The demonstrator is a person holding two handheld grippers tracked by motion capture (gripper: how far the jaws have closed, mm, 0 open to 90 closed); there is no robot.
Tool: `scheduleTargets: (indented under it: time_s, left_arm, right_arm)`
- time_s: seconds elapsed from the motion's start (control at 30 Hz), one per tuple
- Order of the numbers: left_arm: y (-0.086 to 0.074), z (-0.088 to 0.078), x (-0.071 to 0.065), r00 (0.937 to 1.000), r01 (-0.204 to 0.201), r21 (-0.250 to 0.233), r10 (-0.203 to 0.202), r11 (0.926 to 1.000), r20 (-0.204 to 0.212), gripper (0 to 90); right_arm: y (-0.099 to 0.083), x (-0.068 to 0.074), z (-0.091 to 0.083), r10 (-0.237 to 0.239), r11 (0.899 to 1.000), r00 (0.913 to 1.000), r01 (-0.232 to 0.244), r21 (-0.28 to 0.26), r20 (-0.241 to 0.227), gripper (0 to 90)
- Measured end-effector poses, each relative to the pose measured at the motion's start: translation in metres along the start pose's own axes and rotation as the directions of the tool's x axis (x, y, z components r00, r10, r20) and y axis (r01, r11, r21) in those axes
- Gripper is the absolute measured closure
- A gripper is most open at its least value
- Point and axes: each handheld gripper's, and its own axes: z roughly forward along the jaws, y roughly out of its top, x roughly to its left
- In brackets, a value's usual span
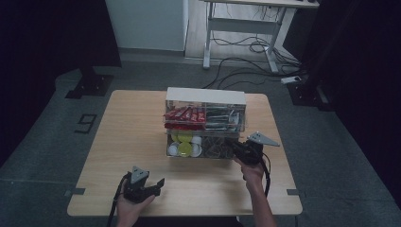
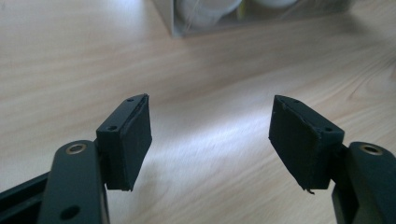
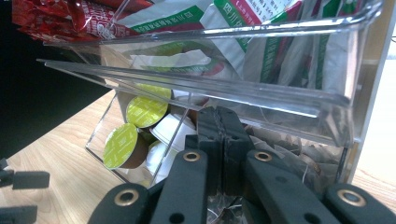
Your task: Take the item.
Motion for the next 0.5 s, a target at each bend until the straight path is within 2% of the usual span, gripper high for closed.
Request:
scheduleTargets:
  time_s: [0.17,0.5]
  left_arm:
    - [0.015,0.003,-0.004,1.0,-0.003,-0.025,0.003,0.9997,0.007,30.2]
    - [0.034,0.01,-0.006,0.9999,-0.003,-0.037,0.003,0.9993,0.01,30.6]
  right_arm:
    - [0.0,-0.001,-0.001,0.005,1.0,1.0,-0.005,-0.001,-0.001,88.4]
    - [0.001,-0.003,-0.002,0.011,1.0,0.9999,-0.011,0.0,-0.011,88.5]
